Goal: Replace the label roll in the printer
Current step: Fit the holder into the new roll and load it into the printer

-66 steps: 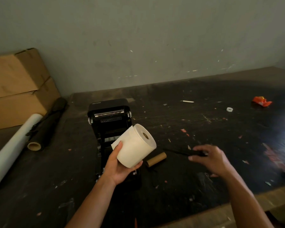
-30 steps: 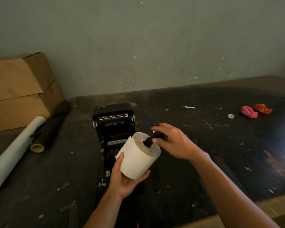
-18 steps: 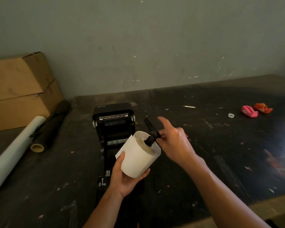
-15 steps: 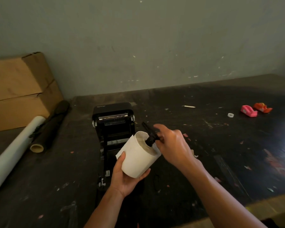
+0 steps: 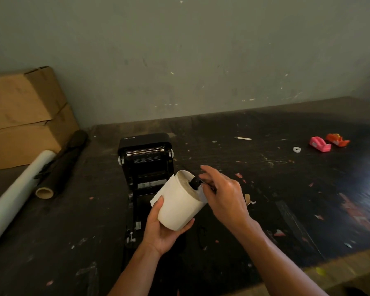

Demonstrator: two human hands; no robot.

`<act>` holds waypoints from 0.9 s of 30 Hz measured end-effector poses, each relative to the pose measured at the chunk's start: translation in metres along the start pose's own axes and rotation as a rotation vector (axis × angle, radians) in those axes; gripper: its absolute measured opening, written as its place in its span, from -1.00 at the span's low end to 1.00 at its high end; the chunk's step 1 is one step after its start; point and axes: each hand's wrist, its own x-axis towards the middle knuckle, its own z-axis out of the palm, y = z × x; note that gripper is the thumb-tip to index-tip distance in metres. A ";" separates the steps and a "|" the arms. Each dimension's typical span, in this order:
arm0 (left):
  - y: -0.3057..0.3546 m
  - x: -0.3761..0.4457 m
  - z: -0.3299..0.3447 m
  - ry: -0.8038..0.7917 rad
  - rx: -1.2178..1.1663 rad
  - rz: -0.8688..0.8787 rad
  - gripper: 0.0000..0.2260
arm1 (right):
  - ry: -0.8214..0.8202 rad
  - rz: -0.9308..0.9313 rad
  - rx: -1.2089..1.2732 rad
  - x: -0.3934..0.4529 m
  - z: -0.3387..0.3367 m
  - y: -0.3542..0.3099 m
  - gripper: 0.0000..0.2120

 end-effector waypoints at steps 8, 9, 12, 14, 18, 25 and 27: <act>0.000 0.001 -0.003 -0.026 -0.008 -0.001 -0.52 | -0.080 -0.041 0.074 -0.012 0.002 0.010 -0.58; 0.000 0.001 -0.003 -0.024 -0.003 -0.002 -0.46 | -0.095 -0.038 0.108 -0.012 0.001 0.010 -0.59; 0.000 0.000 -0.002 -0.007 0.010 -0.005 -0.27 | -0.115 -0.016 0.191 -0.014 0.001 0.010 -0.62; 0.000 0.001 -0.003 -0.009 0.015 -0.006 -0.21 | -0.079 0.058 0.256 -0.013 0.003 0.010 -0.63; 0.002 0.000 -0.004 -0.009 0.039 -0.008 -0.19 | -0.104 0.313 0.388 -0.004 0.010 0.010 -0.56; 0.006 -0.004 -0.003 0.024 0.010 0.040 -0.26 | -0.268 0.226 0.283 0.007 0.017 0.020 -0.49; 0.008 -0.006 -0.006 0.042 -0.024 0.073 -0.29 | -0.293 0.246 0.400 0.014 0.017 0.025 -0.50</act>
